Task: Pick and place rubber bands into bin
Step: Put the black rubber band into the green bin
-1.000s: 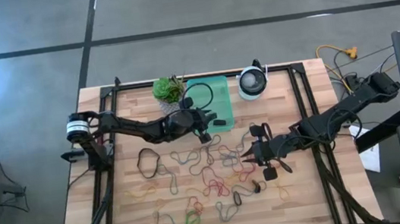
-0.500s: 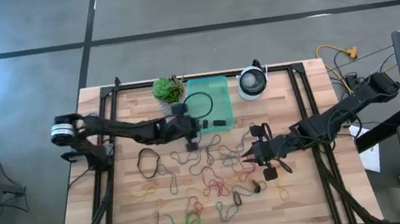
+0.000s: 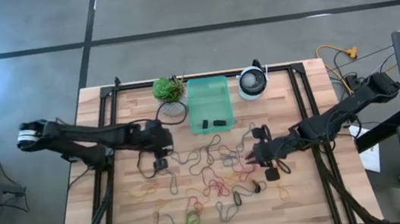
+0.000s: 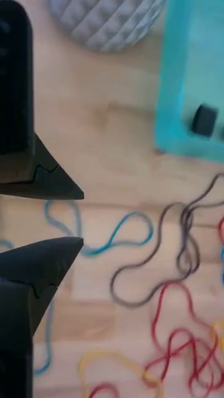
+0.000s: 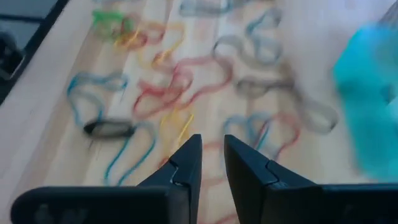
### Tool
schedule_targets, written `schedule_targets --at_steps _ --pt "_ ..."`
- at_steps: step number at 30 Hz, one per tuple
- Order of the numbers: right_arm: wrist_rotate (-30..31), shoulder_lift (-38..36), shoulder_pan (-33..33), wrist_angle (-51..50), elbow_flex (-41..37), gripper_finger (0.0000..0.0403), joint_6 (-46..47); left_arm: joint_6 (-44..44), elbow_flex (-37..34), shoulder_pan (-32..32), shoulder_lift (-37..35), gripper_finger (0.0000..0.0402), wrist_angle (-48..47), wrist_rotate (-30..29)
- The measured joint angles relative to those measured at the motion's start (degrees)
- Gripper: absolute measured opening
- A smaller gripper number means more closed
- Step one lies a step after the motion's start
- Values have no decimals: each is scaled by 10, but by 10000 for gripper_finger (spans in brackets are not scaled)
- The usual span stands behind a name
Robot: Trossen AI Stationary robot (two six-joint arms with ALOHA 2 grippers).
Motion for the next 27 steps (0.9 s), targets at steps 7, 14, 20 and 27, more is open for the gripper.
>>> schedule_targets --at_steps 7,14,20,27 --pt "-79 3 6 -3 -32 63 119 -37 -62 -23 -27 91 37 2" --pt "-100 31 47 23 -42 63 200 -50 -93 -31 -10 91 73 2" --pt "-100 103 66 91 -42 63 235 -50 -95 -31 5 91 82 3" --pt "-100 181 71 84 -29 71 271 -50 -99 -31 9 91 88 3"
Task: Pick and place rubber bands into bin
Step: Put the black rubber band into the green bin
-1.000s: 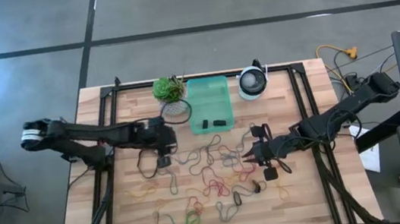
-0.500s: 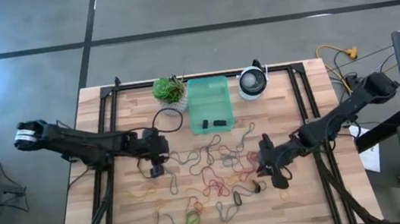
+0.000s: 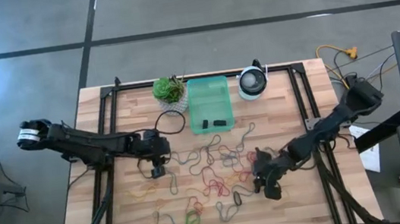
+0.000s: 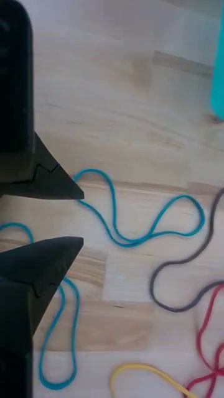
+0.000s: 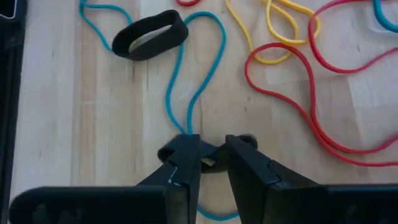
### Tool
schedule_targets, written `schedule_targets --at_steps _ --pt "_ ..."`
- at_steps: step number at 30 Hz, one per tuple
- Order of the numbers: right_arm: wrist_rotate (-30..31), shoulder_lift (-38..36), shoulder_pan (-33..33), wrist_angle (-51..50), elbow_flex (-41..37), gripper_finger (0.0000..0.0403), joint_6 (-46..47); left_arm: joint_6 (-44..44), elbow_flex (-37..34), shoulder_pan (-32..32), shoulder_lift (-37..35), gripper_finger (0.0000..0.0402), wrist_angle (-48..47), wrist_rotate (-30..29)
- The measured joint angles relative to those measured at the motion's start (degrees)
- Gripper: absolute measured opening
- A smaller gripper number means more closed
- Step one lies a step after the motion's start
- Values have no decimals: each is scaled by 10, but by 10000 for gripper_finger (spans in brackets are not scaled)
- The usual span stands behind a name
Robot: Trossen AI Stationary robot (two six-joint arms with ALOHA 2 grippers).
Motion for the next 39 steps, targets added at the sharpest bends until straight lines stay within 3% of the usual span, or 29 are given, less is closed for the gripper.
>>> schedule_targets --at_steps 21,39 --pt "6 -10 2 -61 2 161 25 -1 -2 0 -1 91 18 2" --pt "35 -9 2 -36 -2 161 19 -1 -2 0 -1 91 30 2"
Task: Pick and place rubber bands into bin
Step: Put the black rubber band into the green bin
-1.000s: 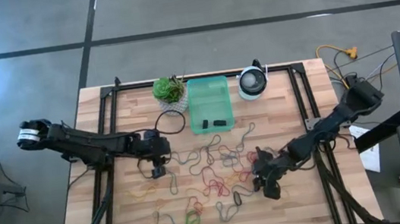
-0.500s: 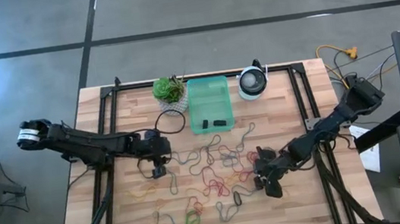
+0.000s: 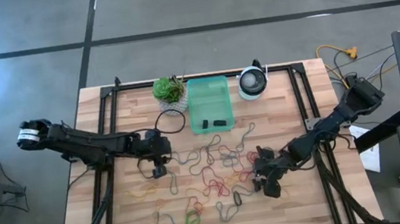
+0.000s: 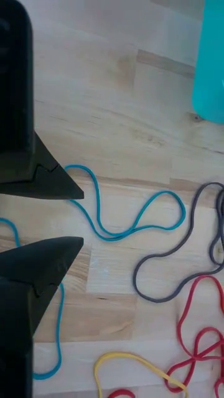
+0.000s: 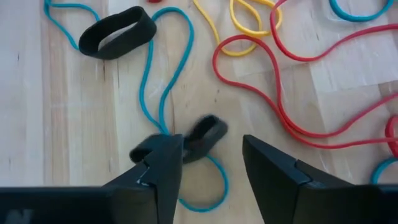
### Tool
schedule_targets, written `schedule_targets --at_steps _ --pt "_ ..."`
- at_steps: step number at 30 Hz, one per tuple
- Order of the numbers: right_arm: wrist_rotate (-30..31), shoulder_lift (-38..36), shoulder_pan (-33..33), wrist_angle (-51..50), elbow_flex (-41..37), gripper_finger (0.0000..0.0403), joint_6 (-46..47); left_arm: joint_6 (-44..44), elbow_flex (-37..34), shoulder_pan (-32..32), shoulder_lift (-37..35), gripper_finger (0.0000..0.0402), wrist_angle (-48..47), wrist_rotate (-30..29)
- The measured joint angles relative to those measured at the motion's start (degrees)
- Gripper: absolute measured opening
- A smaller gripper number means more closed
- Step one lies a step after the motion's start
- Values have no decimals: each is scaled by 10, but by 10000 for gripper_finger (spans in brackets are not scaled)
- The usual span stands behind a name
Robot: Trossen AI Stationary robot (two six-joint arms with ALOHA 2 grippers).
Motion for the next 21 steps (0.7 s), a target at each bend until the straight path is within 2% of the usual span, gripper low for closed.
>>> schedule_targets --at_steps 12,21 --pt "1 3 0 24 0 141 -2 0 -4 0 0 91 0 0" --pt "-16 82 0 33 22 132 1 0 -8 0 0 91 -1 0"
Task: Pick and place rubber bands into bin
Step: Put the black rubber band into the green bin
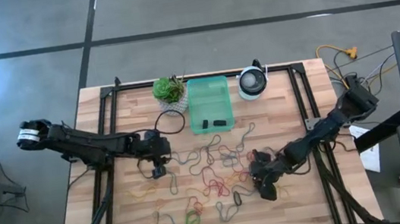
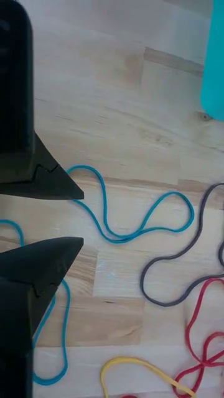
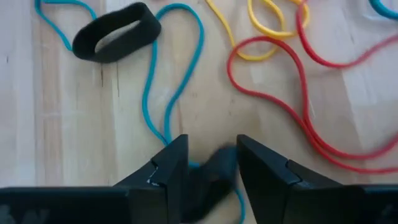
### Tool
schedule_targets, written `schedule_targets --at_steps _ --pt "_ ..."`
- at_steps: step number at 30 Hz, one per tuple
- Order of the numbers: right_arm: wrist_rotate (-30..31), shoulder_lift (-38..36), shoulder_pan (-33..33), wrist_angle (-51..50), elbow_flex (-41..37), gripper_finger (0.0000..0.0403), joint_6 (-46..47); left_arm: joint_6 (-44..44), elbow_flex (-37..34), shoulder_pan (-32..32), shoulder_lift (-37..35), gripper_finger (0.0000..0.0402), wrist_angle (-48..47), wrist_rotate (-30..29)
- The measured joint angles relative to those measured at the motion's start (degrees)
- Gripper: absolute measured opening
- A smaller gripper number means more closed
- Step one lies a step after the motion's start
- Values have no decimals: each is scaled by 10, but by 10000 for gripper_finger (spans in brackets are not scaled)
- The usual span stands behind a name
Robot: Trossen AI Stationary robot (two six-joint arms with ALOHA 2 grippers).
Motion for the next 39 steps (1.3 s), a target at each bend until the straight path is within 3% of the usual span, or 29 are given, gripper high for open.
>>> schedule_targets --at_steps 4,11,19,28,33,39 --pt "4 3 0 -29 23 105 -33 0 0 0 0 91 0 0" --pt "5 -27 1 -109 51 15 -86 0 0 0 0 91 1 0" --pt "15 -34 1 -133 52 9 -78 1 0 0 0 91 3 0" --pt "41 -63 0 -159 96 9 -140 1 0 0 0 91 4 0" --pt "113 -99 -1 -209 145 9 -206 1 1 0 0 91 6 0" --pt "285 -133 -11 -215 201 9 -348 2 1 0 0 91 18 0"
